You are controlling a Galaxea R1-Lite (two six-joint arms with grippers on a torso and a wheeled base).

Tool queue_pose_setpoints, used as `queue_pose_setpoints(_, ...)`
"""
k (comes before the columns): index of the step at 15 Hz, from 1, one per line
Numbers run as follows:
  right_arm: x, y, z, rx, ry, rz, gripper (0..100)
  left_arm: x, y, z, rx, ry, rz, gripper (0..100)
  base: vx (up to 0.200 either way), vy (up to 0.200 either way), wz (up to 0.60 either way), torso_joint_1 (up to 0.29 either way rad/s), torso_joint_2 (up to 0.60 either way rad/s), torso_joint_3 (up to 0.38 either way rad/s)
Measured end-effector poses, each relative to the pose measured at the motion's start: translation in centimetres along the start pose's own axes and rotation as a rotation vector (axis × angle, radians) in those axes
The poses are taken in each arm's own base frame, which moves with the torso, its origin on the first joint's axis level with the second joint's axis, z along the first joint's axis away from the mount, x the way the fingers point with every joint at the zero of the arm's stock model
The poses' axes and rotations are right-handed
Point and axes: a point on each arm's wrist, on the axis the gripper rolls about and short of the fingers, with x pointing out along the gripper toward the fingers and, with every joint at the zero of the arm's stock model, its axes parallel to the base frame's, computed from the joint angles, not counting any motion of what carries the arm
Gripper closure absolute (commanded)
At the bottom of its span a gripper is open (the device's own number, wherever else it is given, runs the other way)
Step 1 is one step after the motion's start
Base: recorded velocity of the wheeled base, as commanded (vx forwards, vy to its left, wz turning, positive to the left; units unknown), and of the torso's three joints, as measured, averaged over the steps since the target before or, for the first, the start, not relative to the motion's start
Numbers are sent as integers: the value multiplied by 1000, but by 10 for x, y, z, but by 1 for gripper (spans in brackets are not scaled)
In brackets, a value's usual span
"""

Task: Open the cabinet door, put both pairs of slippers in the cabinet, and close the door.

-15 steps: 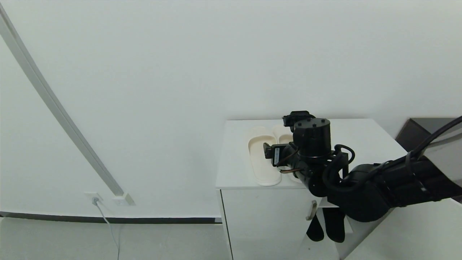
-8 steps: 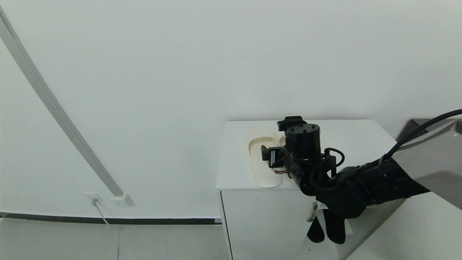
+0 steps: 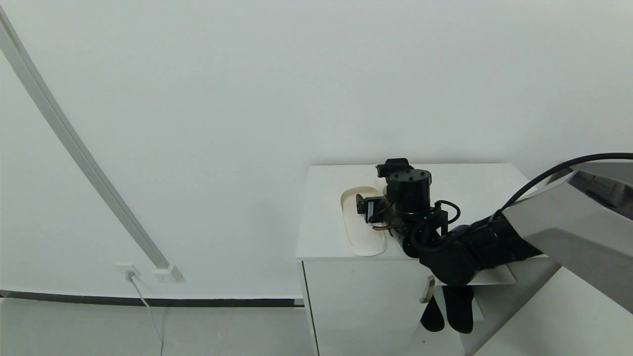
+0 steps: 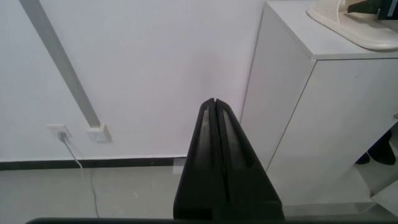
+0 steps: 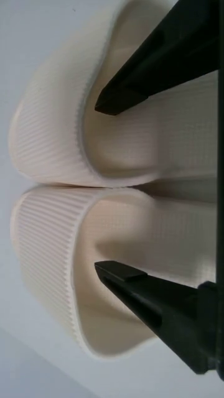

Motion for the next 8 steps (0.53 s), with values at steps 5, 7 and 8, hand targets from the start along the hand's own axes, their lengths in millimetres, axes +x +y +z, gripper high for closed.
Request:
queue_pose_setpoints(5, 4, 1, -2, -13, -2, -1, 100, 0, 0, 0, 0, 0, 2, 100, 0, 0, 0, 0, 0, 0)
queue_pose_setpoints(7, 4, 1, -2, -12, -3, 0, 100, 0, 0, 0, 0, 0, 1, 100, 0, 0, 0, 0, 0, 0)
queue_pose_setpoints(8, 3, 1, -1, -11, -6, 1, 100, 0, 0, 0, 0, 0, 2, 100, 0, 0, 0, 0, 0, 0)
